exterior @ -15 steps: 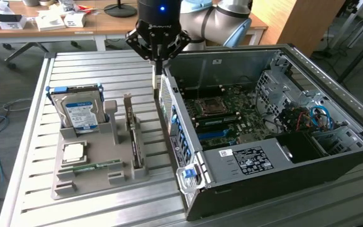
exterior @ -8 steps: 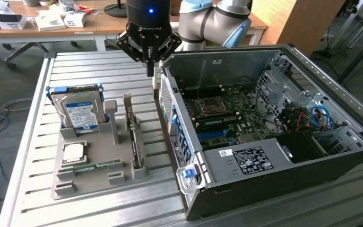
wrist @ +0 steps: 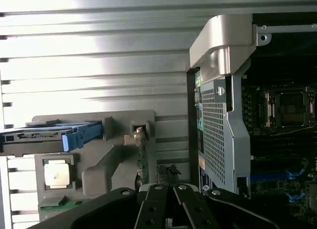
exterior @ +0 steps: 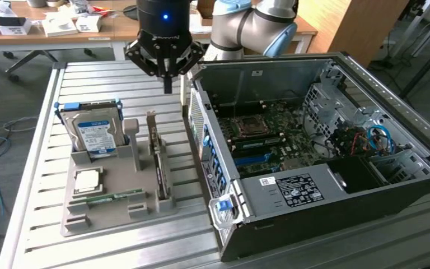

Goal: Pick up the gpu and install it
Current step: 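Reach for the gpu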

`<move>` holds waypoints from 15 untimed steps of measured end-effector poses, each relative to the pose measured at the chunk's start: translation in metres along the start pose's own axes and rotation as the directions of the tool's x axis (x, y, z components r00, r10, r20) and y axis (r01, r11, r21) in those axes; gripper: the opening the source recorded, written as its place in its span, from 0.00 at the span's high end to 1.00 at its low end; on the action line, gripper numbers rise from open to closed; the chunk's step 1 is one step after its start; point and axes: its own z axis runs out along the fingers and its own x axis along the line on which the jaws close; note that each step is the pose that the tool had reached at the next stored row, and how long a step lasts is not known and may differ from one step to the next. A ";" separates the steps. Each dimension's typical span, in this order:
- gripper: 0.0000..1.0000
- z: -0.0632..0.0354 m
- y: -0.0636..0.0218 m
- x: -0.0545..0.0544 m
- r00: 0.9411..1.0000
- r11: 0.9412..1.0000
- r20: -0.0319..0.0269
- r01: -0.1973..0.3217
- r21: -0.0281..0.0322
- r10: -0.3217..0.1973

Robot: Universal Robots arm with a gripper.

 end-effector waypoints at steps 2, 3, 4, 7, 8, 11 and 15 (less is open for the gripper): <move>0.89 0.0013 0.0005 0.005 1.000 1.000 -0.001 0.000 0.000 0.000; 0.89 0.0018 0.0008 0.008 1.000 1.000 -0.002 0.000 0.000 0.000; 0.89 0.0022 0.0010 0.010 1.000 1.000 -0.003 0.000 0.000 0.000; 0.89 0.0029 0.0022 0.016 1.000 1.000 -0.005 0.000 0.001 0.000; 0.89 0.0029 0.0025 0.018 1.000 1.000 -0.005 0.000 0.001 0.000; 0.89 0.0030 0.0028 0.021 1.000 1.000 -0.005 0.000 0.002 0.000; 0.89 0.0030 0.0027 0.022 1.000 1.000 -0.005 0.000 0.002 0.000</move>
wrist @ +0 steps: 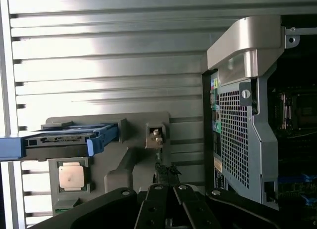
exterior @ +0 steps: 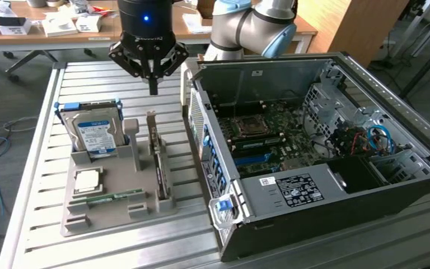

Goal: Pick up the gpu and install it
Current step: 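Reach for the gpu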

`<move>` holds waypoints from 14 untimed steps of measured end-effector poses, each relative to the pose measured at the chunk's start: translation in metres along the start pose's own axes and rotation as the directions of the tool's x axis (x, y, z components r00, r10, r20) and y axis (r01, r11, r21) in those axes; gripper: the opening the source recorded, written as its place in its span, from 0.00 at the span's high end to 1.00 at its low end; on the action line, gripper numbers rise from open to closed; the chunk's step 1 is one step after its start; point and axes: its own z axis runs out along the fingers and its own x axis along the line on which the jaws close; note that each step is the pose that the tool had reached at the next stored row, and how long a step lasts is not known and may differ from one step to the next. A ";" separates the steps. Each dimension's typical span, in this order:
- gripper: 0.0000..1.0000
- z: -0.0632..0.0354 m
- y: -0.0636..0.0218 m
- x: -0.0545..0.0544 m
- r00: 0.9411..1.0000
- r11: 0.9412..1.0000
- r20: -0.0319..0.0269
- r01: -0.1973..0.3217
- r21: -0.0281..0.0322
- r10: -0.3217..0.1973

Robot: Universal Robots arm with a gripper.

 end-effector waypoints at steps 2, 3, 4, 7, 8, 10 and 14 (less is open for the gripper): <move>0.89 0.0000 0.0000 0.000 1.000 1.000 0.000 0.000 0.000 0.000; 0.89 0.0000 -0.0001 0.000 1.000 1.000 0.000 0.000 0.000 0.000; 0.89 -0.0001 -0.0007 0.000 1.000 1.000 0.000 0.000 0.000 0.000; 0.89 -0.0002 -0.0048 0.000 1.000 1.000 0.000 0.000 0.000 0.000; 0.89 -0.0003 -0.0070 0.000 1.000 1.000 0.000 0.000 0.000 0.000; 0.89 -0.0005 -0.0120 0.000 1.000 1.000 0.000 0.000 0.000 0.000; 0.89 -0.0009 -0.0219 0.000 1.000 1.000 0.000 0.000 0.000 0.000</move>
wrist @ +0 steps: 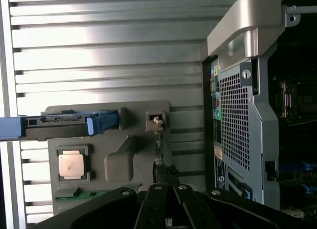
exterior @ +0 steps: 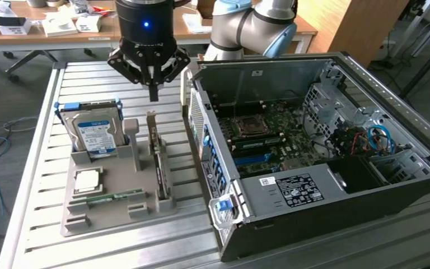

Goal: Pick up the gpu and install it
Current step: 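Reach for the gpu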

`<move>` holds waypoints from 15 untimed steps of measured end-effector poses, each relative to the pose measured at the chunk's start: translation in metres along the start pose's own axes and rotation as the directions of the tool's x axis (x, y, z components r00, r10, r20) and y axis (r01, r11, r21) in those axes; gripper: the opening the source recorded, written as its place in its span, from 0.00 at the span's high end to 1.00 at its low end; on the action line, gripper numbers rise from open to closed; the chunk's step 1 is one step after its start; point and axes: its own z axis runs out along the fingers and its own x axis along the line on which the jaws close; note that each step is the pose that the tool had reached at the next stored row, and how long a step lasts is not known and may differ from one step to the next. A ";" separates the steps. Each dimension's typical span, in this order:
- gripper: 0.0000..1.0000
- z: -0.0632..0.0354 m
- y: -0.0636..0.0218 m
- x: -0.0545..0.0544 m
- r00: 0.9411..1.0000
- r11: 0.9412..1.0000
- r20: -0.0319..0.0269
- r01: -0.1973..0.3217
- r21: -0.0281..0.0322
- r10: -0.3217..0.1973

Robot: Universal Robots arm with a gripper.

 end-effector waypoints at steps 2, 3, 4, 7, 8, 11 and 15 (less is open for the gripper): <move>0.89 -0.0002 -0.0051 0.000 1.000 1.000 0.000 0.000 0.000 0.000; 0.89 -0.0003 -0.0076 0.001 1.000 1.000 0.000 0.000 0.000 0.000; 0.89 -0.0004 -0.0102 0.001 1.000 1.000 0.000 0.000 0.000 0.000; 0.89 -0.0006 -0.0172 0.001 1.000 1.000 0.000 0.000 0.000 0.000; 0.89 -0.0007 -0.0194 0.001 1.000 1.000 0.000 0.000 0.000 0.000; 0.89 -0.0010 -0.0252 0.002 1.000 1.000 0.000 0.000 0.000 0.000; 0.89 -0.0013 -0.0329 0.004 1.000 1.000 0.000 0.000 0.000 0.000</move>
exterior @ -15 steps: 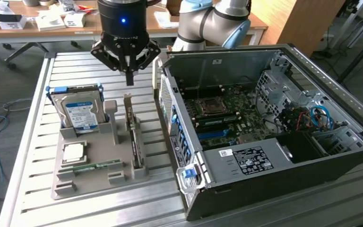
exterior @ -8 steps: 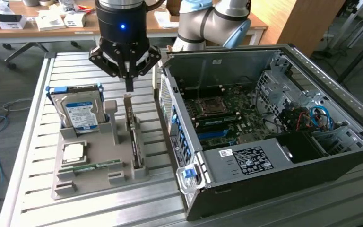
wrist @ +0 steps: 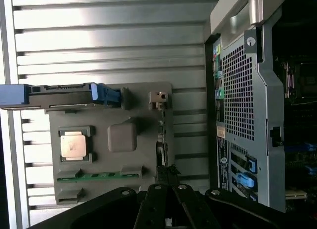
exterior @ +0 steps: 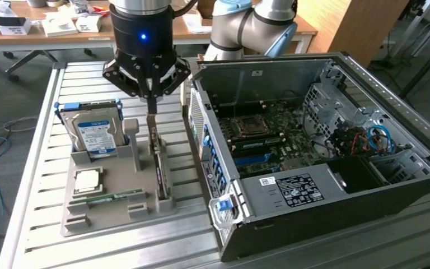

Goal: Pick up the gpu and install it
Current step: 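Reach for the gpu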

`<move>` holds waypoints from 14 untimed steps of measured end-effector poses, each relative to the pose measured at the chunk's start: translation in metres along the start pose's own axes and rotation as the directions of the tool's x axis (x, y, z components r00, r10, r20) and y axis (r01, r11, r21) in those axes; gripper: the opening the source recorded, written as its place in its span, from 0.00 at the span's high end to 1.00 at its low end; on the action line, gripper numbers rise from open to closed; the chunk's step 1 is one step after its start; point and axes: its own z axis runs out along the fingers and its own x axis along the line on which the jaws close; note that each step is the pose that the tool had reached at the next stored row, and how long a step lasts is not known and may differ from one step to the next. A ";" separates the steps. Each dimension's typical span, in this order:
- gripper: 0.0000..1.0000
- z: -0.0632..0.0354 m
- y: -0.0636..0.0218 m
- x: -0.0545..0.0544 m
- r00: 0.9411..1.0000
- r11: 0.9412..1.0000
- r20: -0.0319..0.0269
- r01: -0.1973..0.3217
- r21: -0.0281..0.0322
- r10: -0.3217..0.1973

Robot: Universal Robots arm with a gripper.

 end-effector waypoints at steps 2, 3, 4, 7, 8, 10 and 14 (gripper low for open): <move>0.89 -0.0001 -0.0040 0.000 1.000 1.000 0.000 0.000 0.000 0.000; 0.89 -0.0002 -0.0060 0.000 1.000 1.000 0.000 0.000 0.000 0.000; 0.89 -0.0003 -0.0080 0.000 1.000 1.000 0.000 0.000 0.000 0.000; 0.89 -0.0005 -0.0142 0.000 1.000 1.000 0.000 0.000 0.000 0.000; 0.89 -0.0005 -0.0162 0.000 1.000 1.000 -0.001 -0.001 0.000 0.001; 0.89 -0.0007 -0.0199 0.000 1.000 1.000 -0.001 -0.001 0.000 0.001; 0.89 -0.0008 -0.0252 0.000 1.000 1.000 -0.002 -0.003 0.000 0.003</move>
